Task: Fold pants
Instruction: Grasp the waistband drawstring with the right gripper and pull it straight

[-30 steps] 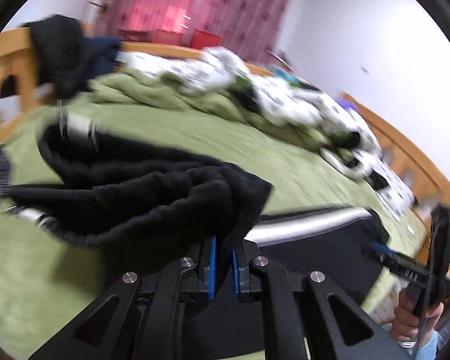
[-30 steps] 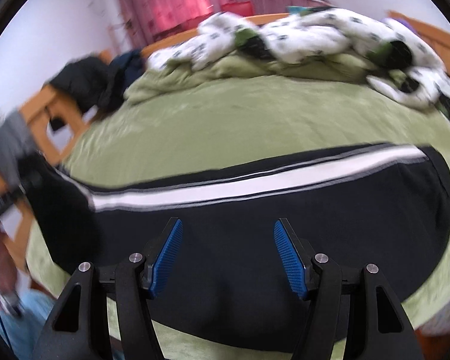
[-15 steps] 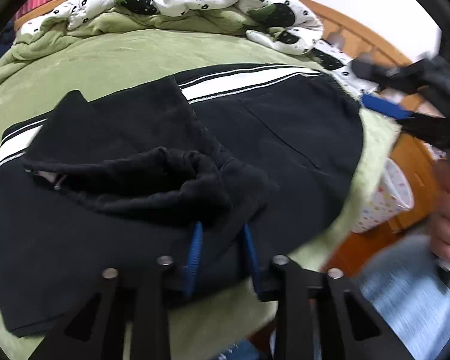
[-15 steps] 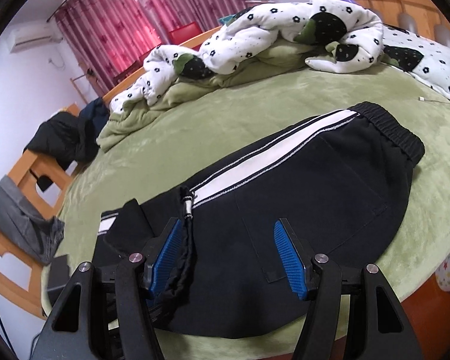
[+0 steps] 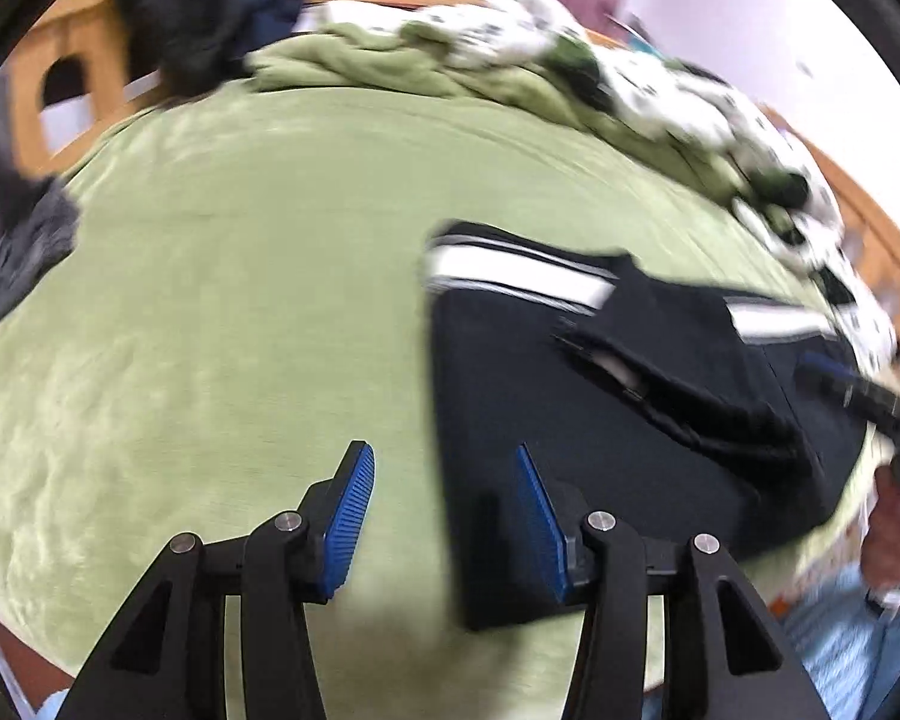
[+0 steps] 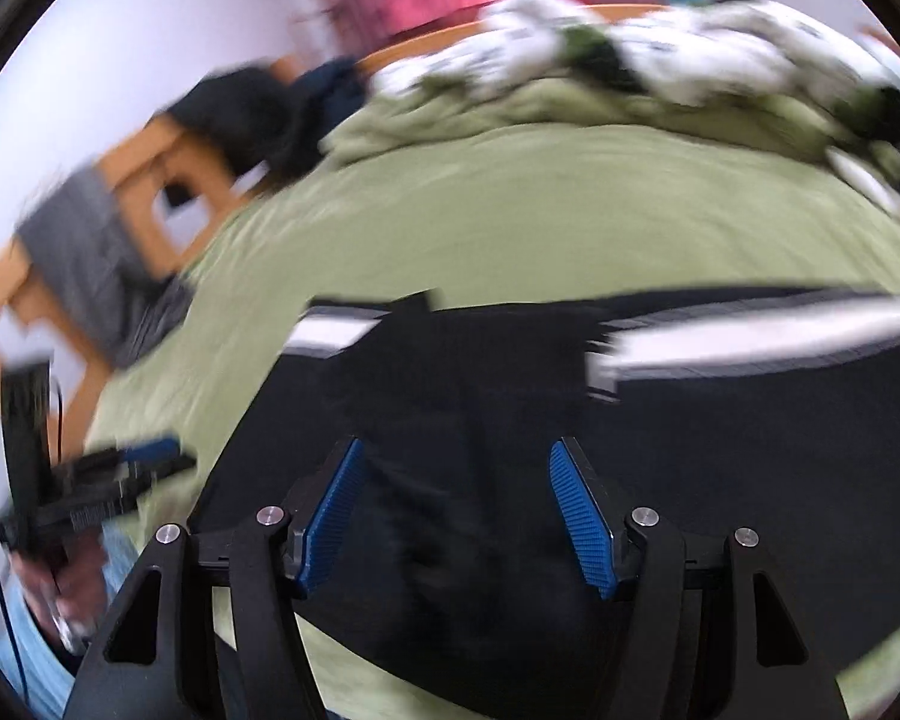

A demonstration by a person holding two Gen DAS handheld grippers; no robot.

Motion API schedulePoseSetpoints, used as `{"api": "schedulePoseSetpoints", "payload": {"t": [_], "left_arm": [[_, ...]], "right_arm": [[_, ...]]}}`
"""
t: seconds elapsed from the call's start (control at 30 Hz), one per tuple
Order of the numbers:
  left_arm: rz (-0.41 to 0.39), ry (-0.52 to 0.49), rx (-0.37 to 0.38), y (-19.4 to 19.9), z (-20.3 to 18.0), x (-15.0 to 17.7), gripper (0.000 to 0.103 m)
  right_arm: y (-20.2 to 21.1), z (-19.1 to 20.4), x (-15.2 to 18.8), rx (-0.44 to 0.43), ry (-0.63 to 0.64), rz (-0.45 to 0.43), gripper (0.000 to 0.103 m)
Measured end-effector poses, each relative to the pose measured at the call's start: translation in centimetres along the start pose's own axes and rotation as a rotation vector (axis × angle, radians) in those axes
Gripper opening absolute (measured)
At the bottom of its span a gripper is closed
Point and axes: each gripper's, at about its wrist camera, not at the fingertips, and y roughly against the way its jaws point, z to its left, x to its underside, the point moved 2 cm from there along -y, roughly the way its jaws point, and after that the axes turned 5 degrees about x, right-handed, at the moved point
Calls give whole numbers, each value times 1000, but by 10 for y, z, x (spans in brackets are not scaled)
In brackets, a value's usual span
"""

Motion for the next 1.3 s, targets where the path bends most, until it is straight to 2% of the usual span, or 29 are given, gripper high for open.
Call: {"api": "schedulePoseSetpoints", "payload": {"t": [0.1,0.2,0.23,0.27,0.3,0.33,0.37,0.4,0.47,0.53,0.6,0.67,0.77,0.8,0.87,1.0,1.17,1.23,1.3], "left_arm": [[-3,90,-2,-3,30,-3,46],[2,156,39,-6,46,-3,46],[0,166,43,-6,50,-1,46],[-4,172,40,-6,53,0,46],[-6,173,36,-7,52,-2,46],[-9,174,35,-9,50,-3,46],[-14,176,38,-8,51,-2,46],[-16,176,42,-10,48,-4,46],[-19,178,50,-10,46,-6,46],[-14,181,58,-9,48,-5,46],[4,178,62,-13,46,-5,46],[12,172,60,-14,44,-3,46],[1,153,52,-12,38,-3,46],[-2,147,50,-12,36,-3,46],[3,144,49,-14,33,-3,46],[16,129,74,-17,25,2,46],[36,83,59,-20,10,10,46],[56,73,58,-24,5,13,46],[74,62,69,-25,1,16,46]], "right_arm": [[-35,38,-2,14,136,61,64],[-73,58,11,20,192,160,64],[-86,61,16,55,206,193,63],[-97,63,22,119,228,208,56],[-97,65,24,148,247,176,49],[-93,68,24,170,280,146,14],[-87,70,22,184,311,133,7],[-73,65,16,187,290,84,7],[-43,41,1,151,153,-18,7],[-27,4,-10,141,5,-42,7],[-28,-38,-8,210,-124,-5,10],[-37,-74,3,277,-222,73,37],[-30,-109,26,212,-358,106,39],[-24,-114,30,182,-378,99,41],[-19,-116,37,117,-387,85,52],[-14,-108,44,9,-388,61,52],[5,-98,39,37,-374,-22,55],[8,-93,38,48,-351,-24,56],[8,-82,38,2,-323,-6,56]]}}
